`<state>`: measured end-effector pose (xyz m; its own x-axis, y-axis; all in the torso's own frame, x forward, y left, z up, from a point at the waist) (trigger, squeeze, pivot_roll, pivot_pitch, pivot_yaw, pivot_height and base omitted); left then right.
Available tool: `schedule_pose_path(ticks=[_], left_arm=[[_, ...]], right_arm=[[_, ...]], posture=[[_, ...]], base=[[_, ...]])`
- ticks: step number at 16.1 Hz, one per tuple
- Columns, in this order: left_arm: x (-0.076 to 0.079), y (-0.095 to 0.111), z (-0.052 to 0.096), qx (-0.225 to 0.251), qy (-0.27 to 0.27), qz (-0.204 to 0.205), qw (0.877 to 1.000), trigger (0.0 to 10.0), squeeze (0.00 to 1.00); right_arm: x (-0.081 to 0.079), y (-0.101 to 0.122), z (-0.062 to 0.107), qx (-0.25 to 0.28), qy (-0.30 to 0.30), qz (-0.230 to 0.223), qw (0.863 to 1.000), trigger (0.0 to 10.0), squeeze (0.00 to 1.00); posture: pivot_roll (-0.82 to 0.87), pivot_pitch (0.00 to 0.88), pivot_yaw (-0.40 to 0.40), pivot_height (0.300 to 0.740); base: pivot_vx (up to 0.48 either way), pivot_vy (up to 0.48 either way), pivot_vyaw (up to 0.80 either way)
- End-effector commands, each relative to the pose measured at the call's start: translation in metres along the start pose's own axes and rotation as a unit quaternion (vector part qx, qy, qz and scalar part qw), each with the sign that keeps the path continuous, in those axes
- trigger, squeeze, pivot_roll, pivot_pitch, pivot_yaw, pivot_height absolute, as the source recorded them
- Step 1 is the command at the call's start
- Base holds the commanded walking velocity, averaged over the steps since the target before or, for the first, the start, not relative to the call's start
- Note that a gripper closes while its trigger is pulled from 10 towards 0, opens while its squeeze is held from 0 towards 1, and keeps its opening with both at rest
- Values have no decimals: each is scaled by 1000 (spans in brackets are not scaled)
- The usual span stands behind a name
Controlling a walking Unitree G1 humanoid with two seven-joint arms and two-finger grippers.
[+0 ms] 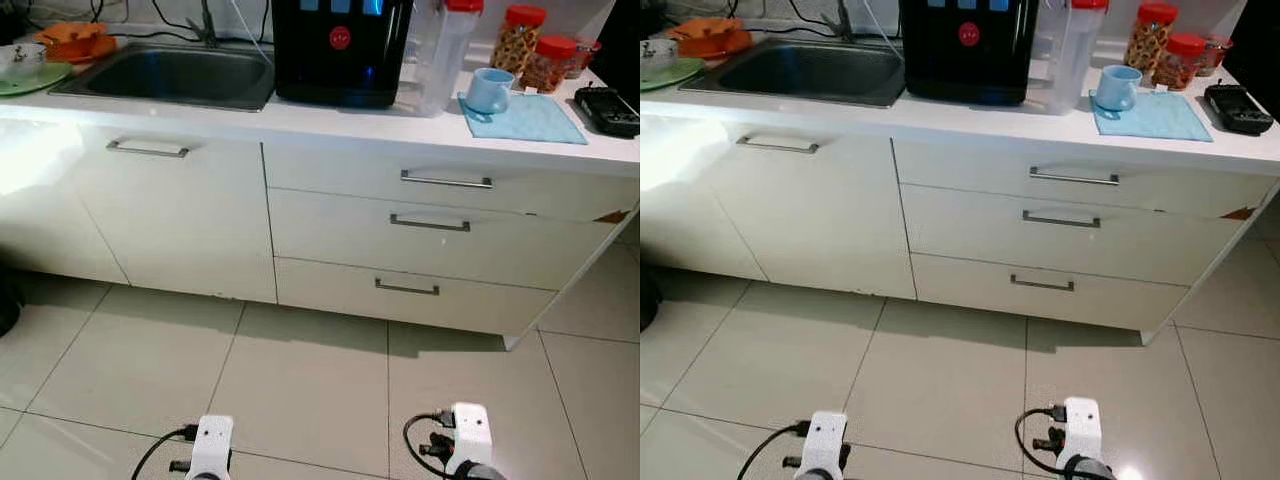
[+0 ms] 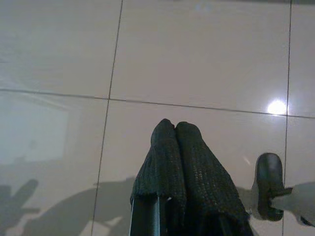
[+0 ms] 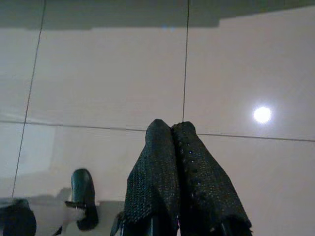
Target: Kitchen organization
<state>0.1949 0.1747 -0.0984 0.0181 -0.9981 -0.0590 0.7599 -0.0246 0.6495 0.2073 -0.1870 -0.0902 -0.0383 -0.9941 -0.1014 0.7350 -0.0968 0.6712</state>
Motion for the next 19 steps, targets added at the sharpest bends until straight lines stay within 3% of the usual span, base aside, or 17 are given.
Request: schedule_pose_path(ticks=[1,4,17,19], left_arm=[[1,1,0,-1,1,0,1000,10000,0],[-1,4,-1,0,0,-7,1000,10000,0],[-3,0,0,0,0,-9,1000,10000,0],[-4,1,0,3,0,-10,1000,10000,0]], right_arm=[[2,1,0,-1,-6,-6,1000,10000,0],[-3,-1,-1,-6,2,-24,1000,10000,0],[-5,-9,1,-14,11,-22,1000,10000,0],[-5,-12,2,-18,12,-20,1000,10000,0]], posture=[[-18,0,9,740],[-22,0,24,740],[-23,0,32,740],[-22,0,36,740]], base=[[0,0,0],[0,0,0],[0,0,0],[339,0,0]])
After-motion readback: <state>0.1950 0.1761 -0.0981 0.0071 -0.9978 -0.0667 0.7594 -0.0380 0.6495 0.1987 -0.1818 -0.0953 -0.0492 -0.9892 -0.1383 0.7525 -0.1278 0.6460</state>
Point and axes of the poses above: a point about 5 cm out from each wrist's last joint towards the gripper, its own z axis pointing back from the gripper into the wrist, its own y axis along the axis of the wrist's last joint, x = y × z, the point moved 2 cm from there along -z, pointing out of the wrist towards the gripper, and after that the axes turned 2 degrees about z, right-handed, at the moved point
